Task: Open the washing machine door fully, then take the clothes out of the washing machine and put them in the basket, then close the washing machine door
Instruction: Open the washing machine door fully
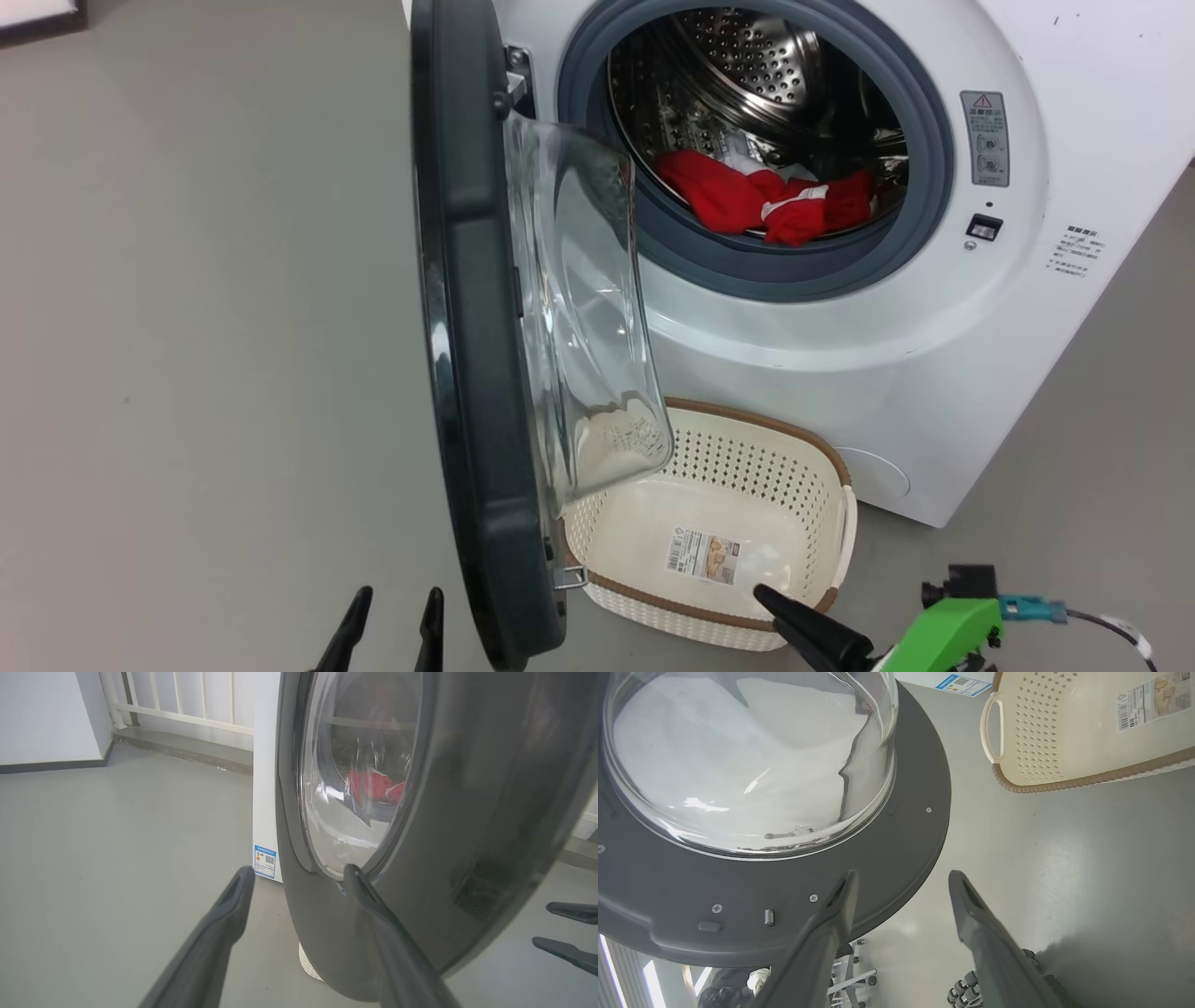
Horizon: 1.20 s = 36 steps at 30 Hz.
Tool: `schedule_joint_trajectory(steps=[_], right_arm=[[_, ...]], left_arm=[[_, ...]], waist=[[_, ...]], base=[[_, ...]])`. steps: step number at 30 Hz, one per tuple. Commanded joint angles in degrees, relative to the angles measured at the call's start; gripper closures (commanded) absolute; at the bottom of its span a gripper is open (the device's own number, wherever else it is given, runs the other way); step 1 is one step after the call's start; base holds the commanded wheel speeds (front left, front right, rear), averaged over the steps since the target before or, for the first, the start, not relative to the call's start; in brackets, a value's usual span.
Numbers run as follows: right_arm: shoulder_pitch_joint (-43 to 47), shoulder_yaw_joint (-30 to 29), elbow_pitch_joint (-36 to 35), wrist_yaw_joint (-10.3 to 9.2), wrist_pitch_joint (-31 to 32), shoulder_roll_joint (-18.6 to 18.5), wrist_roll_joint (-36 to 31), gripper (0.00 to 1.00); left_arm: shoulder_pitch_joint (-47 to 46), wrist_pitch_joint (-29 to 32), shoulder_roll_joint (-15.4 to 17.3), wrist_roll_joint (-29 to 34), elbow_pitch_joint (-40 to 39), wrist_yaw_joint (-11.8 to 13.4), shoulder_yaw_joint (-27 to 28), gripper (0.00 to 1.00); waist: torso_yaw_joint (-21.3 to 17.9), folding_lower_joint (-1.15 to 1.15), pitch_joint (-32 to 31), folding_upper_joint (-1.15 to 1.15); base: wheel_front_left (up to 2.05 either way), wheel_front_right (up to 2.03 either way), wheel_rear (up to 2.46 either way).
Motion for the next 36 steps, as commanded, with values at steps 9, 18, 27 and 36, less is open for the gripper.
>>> schedule_joint_trajectory(steps=[9, 18, 27, 36], right_arm=[[1.9, 3.0, -0.7, 0.45, -11.4, -3.8, -6.4, 0.00], [2.1, 9.8, 1.6, 0.45, -23.4, -8.0, -13.6, 0.00], [-0.1, 19.6, 3.8, 0.45, -36.3, -12.2, -20.2, 0.00], [-1.0, 13.3, 3.8, 0.45, -38.6, -11.3, -34.8, 0.00]], left_arm=[[-1.6, -0.7, 0.2, 0.1, -0.9, 0.0, 2.1, 0.00], [-1.3, -0.7, 0.2, 0.4, -0.8, -0.3, 2.1, 0.00], [-0.9, -0.7, 0.2, 0.7, -0.6, -0.5, 2.2, 0.00], [-1.3, -0.7, 0.2, 0.6, -0.7, -0.4, 2.3, 0.00]], waist=[[-1.0, 0.00, -0.6, 0.00], [-1.6, 0.00, -1.1, 0.00], [-2.0, 0.00, -1.6, 0.00], [-2.5, 0.00, -1.3, 0.00]], base=[[0.00, 0.00, 0.00], [0.00, 0.00, 0.00], [0.00, 0.00, 0.00], [0.00, 0.00, 0.00]])
